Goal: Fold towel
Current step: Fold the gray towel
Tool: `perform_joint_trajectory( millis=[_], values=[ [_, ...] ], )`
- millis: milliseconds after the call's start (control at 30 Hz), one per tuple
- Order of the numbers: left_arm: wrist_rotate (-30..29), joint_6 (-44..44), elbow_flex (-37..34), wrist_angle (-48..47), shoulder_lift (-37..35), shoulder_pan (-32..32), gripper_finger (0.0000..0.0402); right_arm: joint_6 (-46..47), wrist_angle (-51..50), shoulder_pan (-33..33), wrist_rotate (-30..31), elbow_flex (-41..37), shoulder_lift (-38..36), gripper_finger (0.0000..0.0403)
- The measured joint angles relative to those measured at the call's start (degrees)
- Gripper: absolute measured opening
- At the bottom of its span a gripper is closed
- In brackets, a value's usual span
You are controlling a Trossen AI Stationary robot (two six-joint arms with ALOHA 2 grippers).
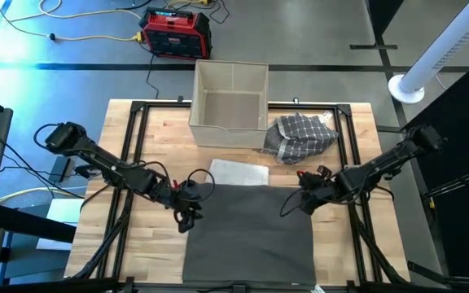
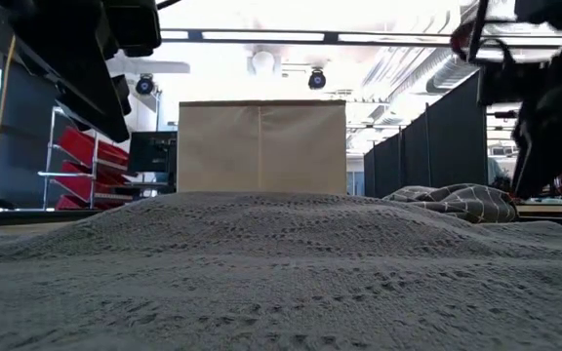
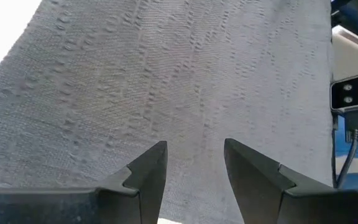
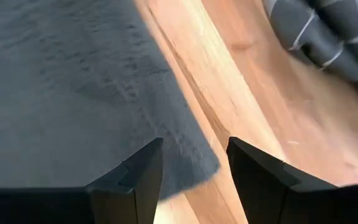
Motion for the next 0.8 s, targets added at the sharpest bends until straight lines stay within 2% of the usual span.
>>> perform_joint_trajectory(
  millis=[100,200,233,433,600,700,767,800],
  values=[
    [0.0,0.0,0.0,0.0,0.0,-0.4,0.0154,2.4,1.4,0.0,-0.6,-1.9,-0.1,0.0091],
    [-0.4,-0.3,0.0,-0.1,0.0,-0.4,0.0154,2.1,1.8,0.1,-1.6,-2.2,-0.1,0.0021],
    [-0.6,-0.5,0.0,-0.1,0.0,-0.3,0.0154,2.2,1.9,0.1,-1.8,-2.2,-0.1,0.0013],
    [-2.1,-1.4,0.0,-0.2,0.0,-0.2,0.0154,1.1,5.3,0.1,-2.8,-2.4,0.1,0.0004],
    [-11.7,1.5,0.0,-5.8,-1.4,2.7,0.0141,1.1,5.2,0.1,-2.7,-2.4,0.1,0.0002],
    [-15.3,5.6,0.0,-9.9,-2.6,5.7,0.0132,1.2,5.2,0.1,-2.7,-2.4,0.1,0.0001],
    [-13.7,10.8,0.0,-11.7,-3.1,8.7,0.0133,1.5,5.2,0.1,-2.7,-2.4,0.1,0.0001],
    [-10.7,13.4,0.0,-12.2,-3.1,10.5,0.0136,1.5,5.2,0.1,-2.6,-2.4,0.1,0.0001]
  ],
)
